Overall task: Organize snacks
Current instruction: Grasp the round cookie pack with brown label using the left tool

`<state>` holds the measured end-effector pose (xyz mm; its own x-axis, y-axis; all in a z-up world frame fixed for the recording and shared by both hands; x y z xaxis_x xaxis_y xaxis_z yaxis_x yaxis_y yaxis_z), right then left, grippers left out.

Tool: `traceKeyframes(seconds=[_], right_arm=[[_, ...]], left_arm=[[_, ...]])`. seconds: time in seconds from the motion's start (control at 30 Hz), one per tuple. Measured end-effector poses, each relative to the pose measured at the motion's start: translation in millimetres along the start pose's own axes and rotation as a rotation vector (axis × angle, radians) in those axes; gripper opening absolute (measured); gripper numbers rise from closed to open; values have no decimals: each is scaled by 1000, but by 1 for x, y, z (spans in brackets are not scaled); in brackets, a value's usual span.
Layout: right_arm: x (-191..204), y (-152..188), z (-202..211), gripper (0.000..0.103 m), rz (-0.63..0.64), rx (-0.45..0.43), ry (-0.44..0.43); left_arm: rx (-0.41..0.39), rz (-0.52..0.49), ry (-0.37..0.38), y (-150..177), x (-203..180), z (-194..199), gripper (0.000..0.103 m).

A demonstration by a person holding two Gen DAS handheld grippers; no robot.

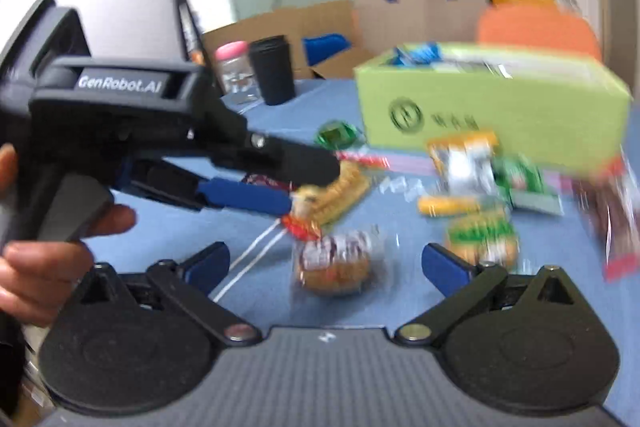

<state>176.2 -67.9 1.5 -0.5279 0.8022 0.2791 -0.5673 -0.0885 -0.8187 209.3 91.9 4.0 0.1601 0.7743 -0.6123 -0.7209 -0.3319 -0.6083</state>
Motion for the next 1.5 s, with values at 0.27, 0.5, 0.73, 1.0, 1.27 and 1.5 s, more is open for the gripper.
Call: traceKeyframes(seconds=[0.27, 0.5, 0.73, 1.0, 1.27, 1.5], right_arm=[[8, 14, 16, 101, 38, 15, 3], [1, 18, 27, 102, 28, 1, -21], [-1, 20, 38, 102, 74, -10, 40], [-6, 13, 13, 102, 140, -4, 116], [-16, 14, 2, 80, 111, 20, 148], [0, 18, -2, 63, 188, 20, 170]], left_arm=[[109, -173, -106, 10, -16, -43, 54], [103, -144, -158, 38, -20, -34, 60], [184, -61, -2, 47, -33, -37, 60], [142, 23, -97, 36, -21, -35, 58], [157, 12, -116, 35, -28, -49, 54], [155, -67, -152, 42, -32, -47, 12]])
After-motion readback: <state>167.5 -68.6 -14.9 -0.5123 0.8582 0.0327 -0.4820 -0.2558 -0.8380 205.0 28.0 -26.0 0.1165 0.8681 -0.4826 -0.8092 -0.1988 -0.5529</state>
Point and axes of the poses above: each gripper's, at about its wrist camera, not at the fingertips, and z roughly against the way its jaws point, x to its left, y to its underside, the point moved 5 cm from there along -z, roughly the way its jaws point, and after that the axes turned 5 degrees about -x, right-handed, at the moved point
